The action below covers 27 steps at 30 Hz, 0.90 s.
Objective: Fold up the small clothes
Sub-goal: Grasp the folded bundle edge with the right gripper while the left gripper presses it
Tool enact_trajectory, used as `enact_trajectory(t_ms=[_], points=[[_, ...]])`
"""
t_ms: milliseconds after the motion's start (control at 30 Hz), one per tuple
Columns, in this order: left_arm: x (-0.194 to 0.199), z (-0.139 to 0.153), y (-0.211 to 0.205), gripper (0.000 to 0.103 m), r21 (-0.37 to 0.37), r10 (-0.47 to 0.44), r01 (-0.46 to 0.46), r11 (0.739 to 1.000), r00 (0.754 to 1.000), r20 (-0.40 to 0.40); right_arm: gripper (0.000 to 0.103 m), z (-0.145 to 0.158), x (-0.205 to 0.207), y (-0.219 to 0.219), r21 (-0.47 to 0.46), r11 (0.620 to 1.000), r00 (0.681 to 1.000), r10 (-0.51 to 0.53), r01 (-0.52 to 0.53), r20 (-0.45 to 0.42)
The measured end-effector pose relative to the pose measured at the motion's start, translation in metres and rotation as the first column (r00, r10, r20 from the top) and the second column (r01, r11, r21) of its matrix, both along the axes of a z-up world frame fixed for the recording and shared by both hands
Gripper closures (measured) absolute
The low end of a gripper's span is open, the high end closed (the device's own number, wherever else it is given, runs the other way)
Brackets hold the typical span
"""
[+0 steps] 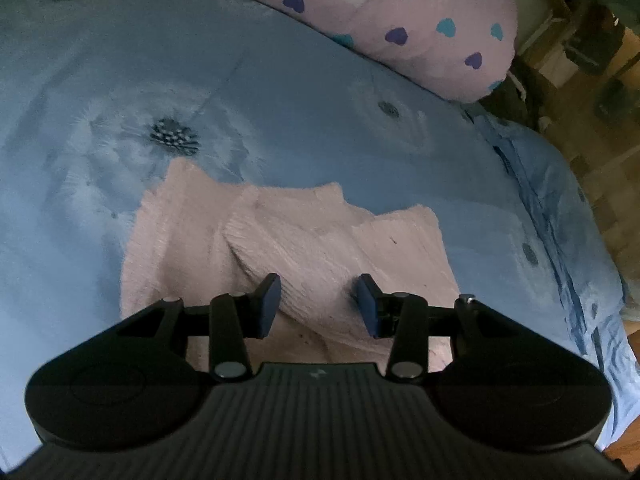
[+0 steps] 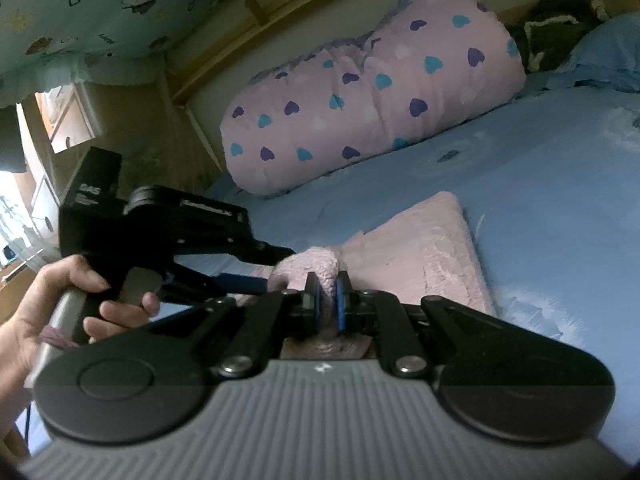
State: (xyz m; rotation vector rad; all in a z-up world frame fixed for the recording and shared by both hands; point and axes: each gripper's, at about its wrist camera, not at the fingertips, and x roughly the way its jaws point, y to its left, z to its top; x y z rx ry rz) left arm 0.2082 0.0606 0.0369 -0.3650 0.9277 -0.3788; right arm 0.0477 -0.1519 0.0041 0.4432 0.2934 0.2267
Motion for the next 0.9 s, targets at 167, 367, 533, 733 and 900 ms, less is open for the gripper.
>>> enact_trajectory(t_ms=[167, 367, 533, 733, 900], points=[[-0.003, 0.003, -0.004, 0.05, -0.006, 0.016, -0.016, 1.0, 0.999, -0.05, 0.092, -0.002, 0.002, -0.005, 0.015, 1.0, 1.0, -0.009, 0.009, 0.005], [-0.006, -0.008, 0.002, 0.029, -0.047, 0.079, -0.083, 0.995, 0.993, -0.093, 0.092, -0.004, 0.001, -0.01, 0.032, 0.999, 1.0, -0.018, 0.018, 0.012], [0.012, -0.018, -0.002, 0.03, -0.108, 0.144, -0.154, 0.982, 0.985, -0.091, 0.092, -0.005, -0.001, -0.011, 0.039, 0.999, 1.0, -0.006, 0.005, 0.012], [0.013, 0.003, -0.015, 0.082, -0.03, 0.098, -0.098, 0.995, 0.995, 0.026, 0.092, -0.003, -0.006, -0.006, 0.026, 0.999, 0.999, 0.042, -0.042, 0.024], [0.016, 0.027, -0.002, 0.085, 0.011, 0.043, -0.044, 0.999, 0.994, 0.099, 0.093, 0.008, -0.008, 0.01, 0.086, 0.982, 0.986, 0.163, -0.166, 0.04]])
